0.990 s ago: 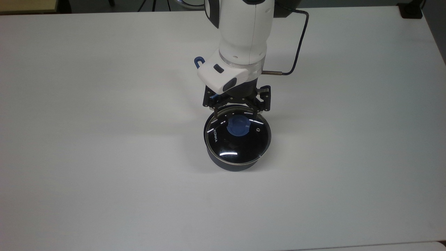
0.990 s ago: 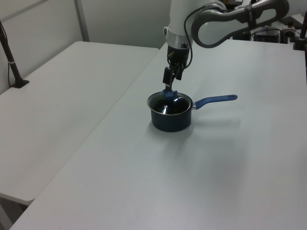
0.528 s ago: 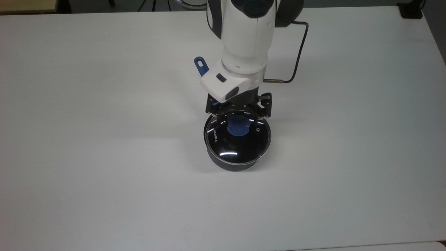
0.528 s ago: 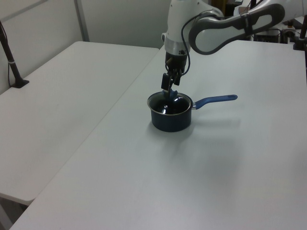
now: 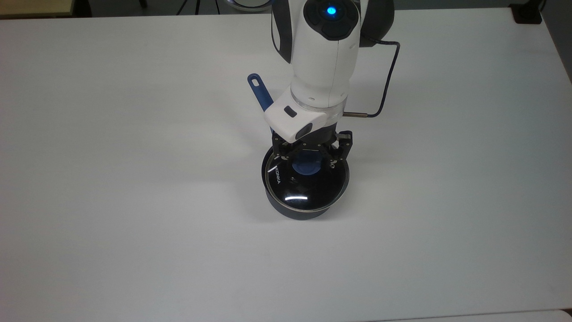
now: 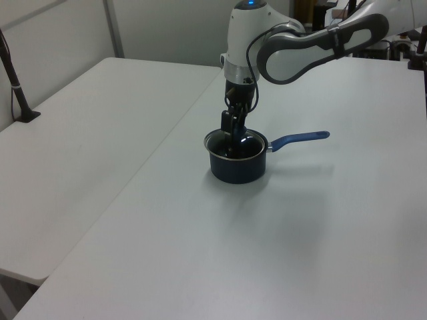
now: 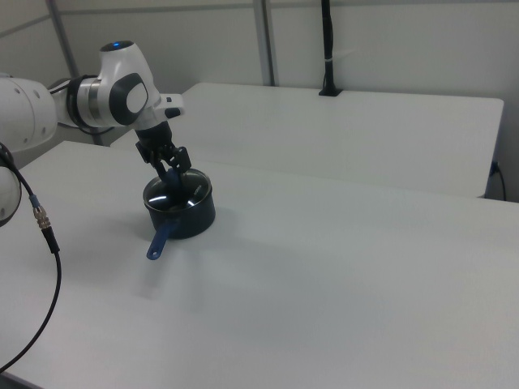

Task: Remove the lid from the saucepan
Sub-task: 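Close the gripper on the blue knob of the glass lid, then lift the glass lid off the saucepan and carry it beside the pan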

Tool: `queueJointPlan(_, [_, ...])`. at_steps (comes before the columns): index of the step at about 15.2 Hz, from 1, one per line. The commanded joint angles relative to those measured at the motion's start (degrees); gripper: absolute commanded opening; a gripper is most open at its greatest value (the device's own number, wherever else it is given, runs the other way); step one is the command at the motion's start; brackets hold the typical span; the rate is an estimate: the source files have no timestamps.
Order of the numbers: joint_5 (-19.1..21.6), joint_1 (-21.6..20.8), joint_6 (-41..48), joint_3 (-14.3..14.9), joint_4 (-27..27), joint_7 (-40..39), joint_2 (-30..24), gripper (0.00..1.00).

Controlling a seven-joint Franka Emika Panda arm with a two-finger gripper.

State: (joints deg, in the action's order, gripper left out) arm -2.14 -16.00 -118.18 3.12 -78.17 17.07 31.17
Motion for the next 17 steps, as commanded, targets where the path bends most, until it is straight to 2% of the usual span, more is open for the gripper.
queueJointPlan(1, [0.21,-0.61,-0.74,0.75,1.09,0.33,0.56,0.54])
queueJointPlan(5, [0.30,-0.52,1.19,0.84,1.09,-0.20,-0.85,0.49])
queueJointPlan(11, [0.30,0.09,14.02,1.10,3.99,-6.96,-3.39,0.44])
queueJointPlan(13, [0.21,0.97,16.30,3.11,3.99,-9.86,-4.19,0.42])
queueJointPlan(17, [0.65,1.75,15.79,9.88,3.11,-13.73,-4.02,0.42])
